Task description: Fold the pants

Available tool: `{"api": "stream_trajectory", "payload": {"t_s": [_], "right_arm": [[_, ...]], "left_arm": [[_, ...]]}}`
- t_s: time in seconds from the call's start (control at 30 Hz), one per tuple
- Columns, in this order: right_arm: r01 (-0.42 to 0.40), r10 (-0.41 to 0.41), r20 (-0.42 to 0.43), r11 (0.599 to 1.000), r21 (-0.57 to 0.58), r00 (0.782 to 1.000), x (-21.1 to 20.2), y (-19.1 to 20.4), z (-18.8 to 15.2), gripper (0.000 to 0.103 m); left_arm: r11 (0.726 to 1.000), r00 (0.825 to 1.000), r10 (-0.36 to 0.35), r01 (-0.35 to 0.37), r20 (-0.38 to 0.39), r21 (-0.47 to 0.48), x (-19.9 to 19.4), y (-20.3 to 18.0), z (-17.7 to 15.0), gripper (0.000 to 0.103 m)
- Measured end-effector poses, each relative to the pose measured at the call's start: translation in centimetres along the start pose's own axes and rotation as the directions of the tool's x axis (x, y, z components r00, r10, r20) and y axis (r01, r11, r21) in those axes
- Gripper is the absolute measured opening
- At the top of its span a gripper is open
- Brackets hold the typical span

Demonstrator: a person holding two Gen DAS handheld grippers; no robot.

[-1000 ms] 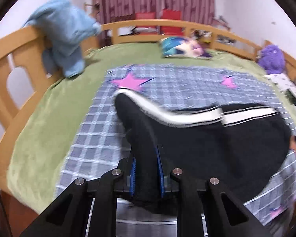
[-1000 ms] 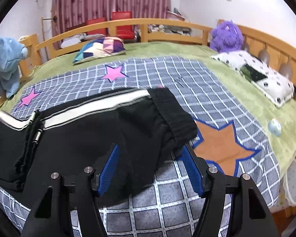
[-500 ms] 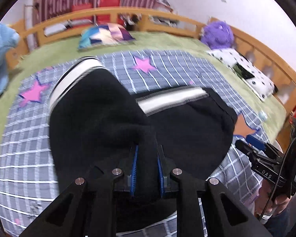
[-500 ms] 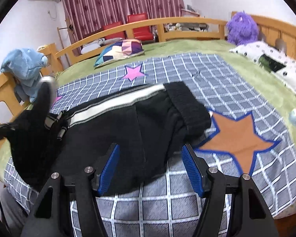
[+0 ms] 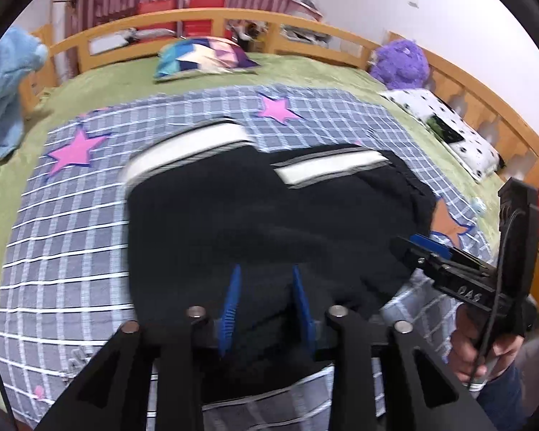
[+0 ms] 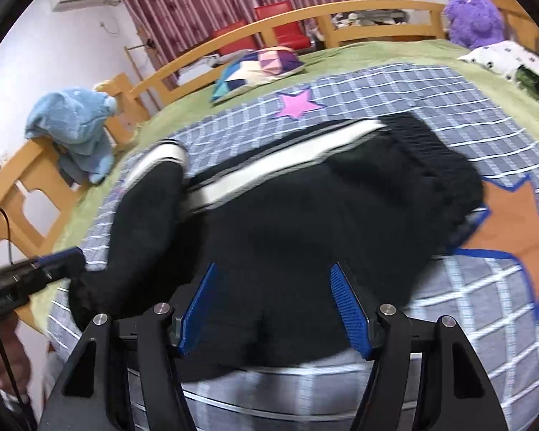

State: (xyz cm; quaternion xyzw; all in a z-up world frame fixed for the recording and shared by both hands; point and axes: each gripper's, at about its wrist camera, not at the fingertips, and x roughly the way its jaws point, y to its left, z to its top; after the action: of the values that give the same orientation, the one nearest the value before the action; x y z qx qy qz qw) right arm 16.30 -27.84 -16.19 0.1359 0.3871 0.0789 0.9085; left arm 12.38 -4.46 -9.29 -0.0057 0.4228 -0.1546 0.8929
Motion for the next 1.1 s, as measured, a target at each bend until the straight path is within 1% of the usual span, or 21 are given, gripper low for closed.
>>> {"api": "stream_trajectory", "payload": {"t_s": [0.07, 0.13, 0.27, 0.33, 0.37, 0.4, 0.47, 0.5, 0.57, 0.6, 0.63, 0.73, 0.77, 0.83, 0.9, 0.97, 1.03, 1.1], "right_arm": [[-0.043, 0.043, -0.021, 0.999, 0.009, 0.999, 0.8, 1.2, 0.1, 0.065], [-0.094, 0.095, -0.038, 0.995, 0.023, 0.995, 2.0, 2.7, 0.1, 0.065], [-0.198, 0.204, -0.045, 0.974, 0.109, 0.978, 4.5, 4.5, 0.5, 0.066], [-0.217, 0.23, -0.074, 0.964, 0.152, 0.97, 6.5, 5.2, 0.9, 0.066], [-0.207, 0.228, -0.112, 0.963, 0.171, 0.967, 7.9, 5.7, 1.1, 0.065], [-0.209, 0.236, -0.136, 0.96, 0.184, 0.962, 8.8, 6.2, 1.2, 0.052], [-0.241, 0.278, -0.185, 0.95, 0.197, 0.943, 10.3, 7.3, 1.3, 0.019], [-0.24, 0.271, -0.195, 0.956, 0.168, 0.943, 10.3, 8.0, 1.7, 0.018], [-0.248, 0.251, -0.124, 0.968, 0.046, 0.96, 8.2, 9.5, 3.2, 0.016], [-0.245, 0.245, -0.105, 0.969, 0.013, 0.964, 7.3, 9.7, 3.7, 0.016], [-0.239, 0.237, -0.074, 0.971, -0.021, 0.969, 6.0, 9.8, 4.5, 0.015], [-0.205, 0.206, 0.001, 0.977, -0.065, 0.979, 2.6, 8.4, 6.7, 0.015], [-0.189, 0.191, 0.023, 0.979, -0.074, 0.981, 1.7, 7.8, 7.2, 0.015], [-0.125, 0.13, 0.069, 0.989, -0.078, 0.989, -0.2, 5.3, 8.3, 0.015], [-0.073, 0.077, 0.078, 0.996, -0.052, 0.994, -1.1, 2.5, 9.1, 0.015], [-0.016, 0.021, 0.08, 0.998, -0.054, 0.997, -1.6, -0.1, 9.4, 0.015], [0.043, -0.039, 0.081, 0.998, -0.048, 0.996, -2.0, -2.9, 10.0, 0.015], [0.083, -0.08, 0.076, 0.996, -0.038, 0.994, -2.1, -5.2, 10.5, 0.015]], "left_arm": [[0.999, 1.0, 0.027, -0.026, 0.013, -0.028, -0.7, 2.4, -0.8, 0.031], [0.997, 0.999, 0.035, -0.034, 0.011, -0.076, -1.5, 5.4, -1.9, 0.031], [0.988, 0.999, 0.046, -0.046, -0.002, -0.147, -2.4, 9.8, -4.0, 0.031], [0.98, 0.999, 0.042, -0.043, -0.012, -0.195, -2.6, 11.8, -5.0, 0.031], [0.975, 0.999, 0.032, -0.036, -0.019, -0.218, -2.6, 12.6, -5.4, 0.031], [0.972, 0.999, 0.025, -0.03, -0.023, -0.231, -2.6, 13.1, -5.6, 0.031], [0.968, 0.999, 0.021, -0.028, -0.031, -0.248, -2.4, 13.7, -6.0, 0.031], [0.968, 0.999, 0.023, -0.03, -0.033, -0.249, -2.3, 13.8, -6.1, 0.031], [0.97, 0.999, 0.026, -0.035, -0.039, -0.239, -2.1, 13.6, -6.0, 0.031], [0.972, 0.999, 0.027, -0.036, -0.044, -0.233, -2.0, 13.3, -6.0, 0.031], [0.974, 0.998, 0.025, -0.036, -0.048, -0.226, -1.9, 13.0, -5.9, 0.031], [0.981, 0.998, 0.018, -0.027, -0.054, -0.19, -1.5, 11.4, -5.4, 0.031], [0.984, 0.998, 0.018, -0.027, -0.054, -0.178, -1.4, 10.9, -5.2, 0.031], [0.988, 0.998, 0.014, -0.024, -0.062, -0.153, -0.7, 9.5, -4.7, 0.031], [0.991, 0.998, -0.004, -0.005, -0.067, -0.136, 0.1, 8.1, -4.0, 0.031], [0.993, 0.997, -0.014, 0.006, -0.072, -0.118, 0.6, 6.8, -3.5, 0.031], [0.995, 0.997, -0.025, 0.018, -0.075, -0.099, 1.4, 5.2, -2.9, 0.031], [0.995, 0.995, -0.044, 0.036, -0.086, -0.089, 2.1, 3.8, -2.3, 0.031]]}}
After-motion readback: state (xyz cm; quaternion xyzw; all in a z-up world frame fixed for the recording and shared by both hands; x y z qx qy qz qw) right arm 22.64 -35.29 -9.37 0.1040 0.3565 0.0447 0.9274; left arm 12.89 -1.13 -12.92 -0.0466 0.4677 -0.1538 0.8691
